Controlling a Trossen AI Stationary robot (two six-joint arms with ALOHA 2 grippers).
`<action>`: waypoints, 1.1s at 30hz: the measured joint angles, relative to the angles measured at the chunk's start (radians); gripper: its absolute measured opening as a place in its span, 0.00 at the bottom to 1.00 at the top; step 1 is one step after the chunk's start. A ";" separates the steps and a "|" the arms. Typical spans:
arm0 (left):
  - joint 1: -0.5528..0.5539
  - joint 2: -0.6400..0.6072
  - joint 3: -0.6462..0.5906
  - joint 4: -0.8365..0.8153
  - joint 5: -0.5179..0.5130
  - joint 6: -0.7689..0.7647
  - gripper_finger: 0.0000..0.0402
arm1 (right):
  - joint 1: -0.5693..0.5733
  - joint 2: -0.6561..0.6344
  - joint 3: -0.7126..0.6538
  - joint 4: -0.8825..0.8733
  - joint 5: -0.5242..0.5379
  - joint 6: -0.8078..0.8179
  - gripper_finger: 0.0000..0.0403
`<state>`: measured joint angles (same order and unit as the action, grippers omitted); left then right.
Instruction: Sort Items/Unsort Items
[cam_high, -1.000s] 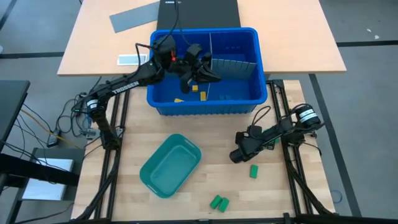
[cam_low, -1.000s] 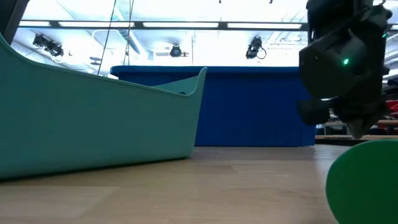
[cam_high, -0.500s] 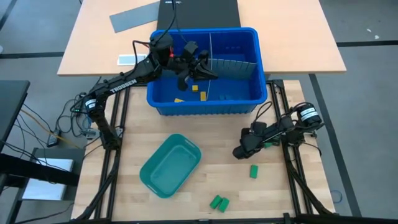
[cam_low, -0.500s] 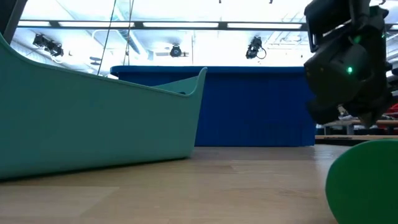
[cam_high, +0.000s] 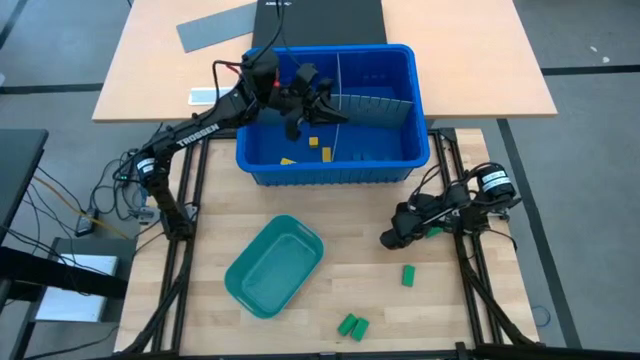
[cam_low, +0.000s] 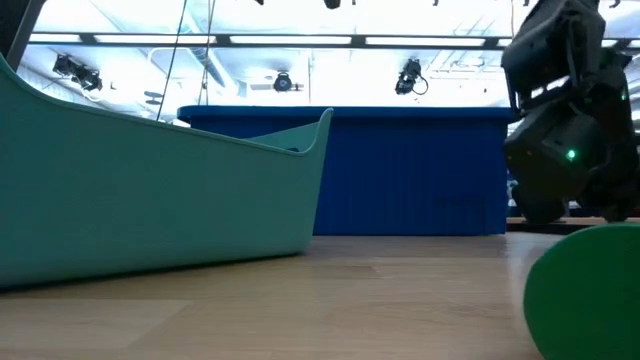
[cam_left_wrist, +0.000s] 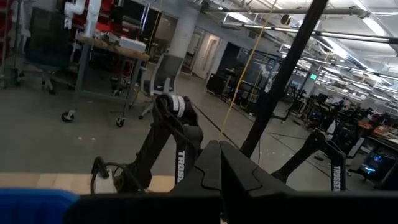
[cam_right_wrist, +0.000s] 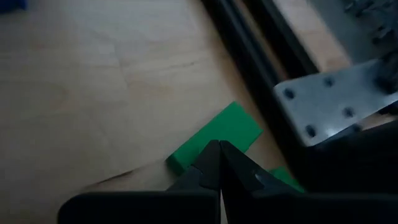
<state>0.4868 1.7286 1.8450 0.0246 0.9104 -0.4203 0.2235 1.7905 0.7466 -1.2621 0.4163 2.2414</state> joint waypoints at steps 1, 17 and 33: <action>0.004 0.000 0.000 -0.007 0.000 0.002 0.00 | -0.002 0.000 -0.014 0.033 0.000 -0.001 0.00; 0.031 0.000 0.000 0.001 0.027 0.005 0.00 | 0.053 -0.002 0.123 0.125 0.051 -0.033 0.00; 0.031 0.000 0.000 0.006 0.078 0.002 0.00 | 0.118 -0.051 0.278 -0.072 -0.078 -0.042 0.00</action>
<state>0.5182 1.7290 1.8454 0.0311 0.9886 -0.4187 0.3419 1.7390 1.0246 -1.3343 0.3383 2.1989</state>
